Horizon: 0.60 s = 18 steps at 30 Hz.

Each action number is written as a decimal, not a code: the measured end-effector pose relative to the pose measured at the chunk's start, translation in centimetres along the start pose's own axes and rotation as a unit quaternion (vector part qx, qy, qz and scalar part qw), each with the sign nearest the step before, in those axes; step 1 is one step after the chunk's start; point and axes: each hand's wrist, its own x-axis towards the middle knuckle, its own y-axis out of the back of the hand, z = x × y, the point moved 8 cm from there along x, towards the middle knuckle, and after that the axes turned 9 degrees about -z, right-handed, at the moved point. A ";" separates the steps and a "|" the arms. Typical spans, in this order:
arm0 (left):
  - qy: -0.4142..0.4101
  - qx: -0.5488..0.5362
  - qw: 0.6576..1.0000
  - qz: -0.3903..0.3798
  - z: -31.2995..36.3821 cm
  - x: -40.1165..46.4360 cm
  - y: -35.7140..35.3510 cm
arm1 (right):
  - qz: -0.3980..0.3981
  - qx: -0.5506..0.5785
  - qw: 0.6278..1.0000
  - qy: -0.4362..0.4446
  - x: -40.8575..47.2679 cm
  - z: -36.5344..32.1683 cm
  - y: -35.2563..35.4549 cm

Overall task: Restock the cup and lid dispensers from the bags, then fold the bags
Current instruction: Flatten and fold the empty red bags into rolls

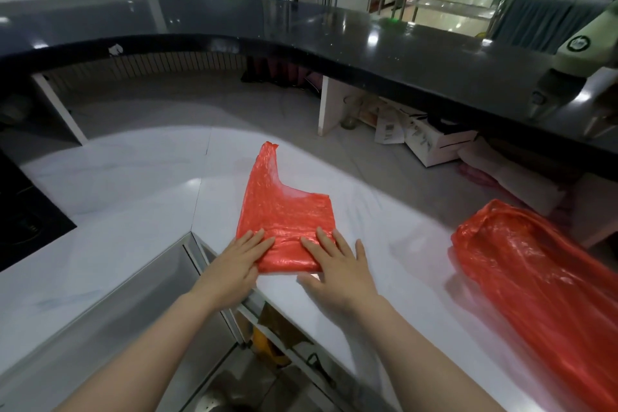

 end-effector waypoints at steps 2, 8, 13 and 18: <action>-0.017 0.030 0.999 -0.018 0.0 -0.5 -0.2 | 0.032 0.043 0.999 -0.008 -0.5 0.1 0.9; -0.036 0.050 0.998 0.001 -0.2 -2.0 0.5 | 0.102 0.115 0.988 -0.020 -2.0 1.1 1.9; -0.047 0.018 0.995 0.087 -0.3 -3.1 2.7 | 0.113 0.283 0.952 -0.035 -2.0 2.4 2.3; 0.041 -0.227 0.961 0.152 -1.9 -3.4 4.1 | 0.152 0.343 0.925 -0.060 -2.1 3.5 2.9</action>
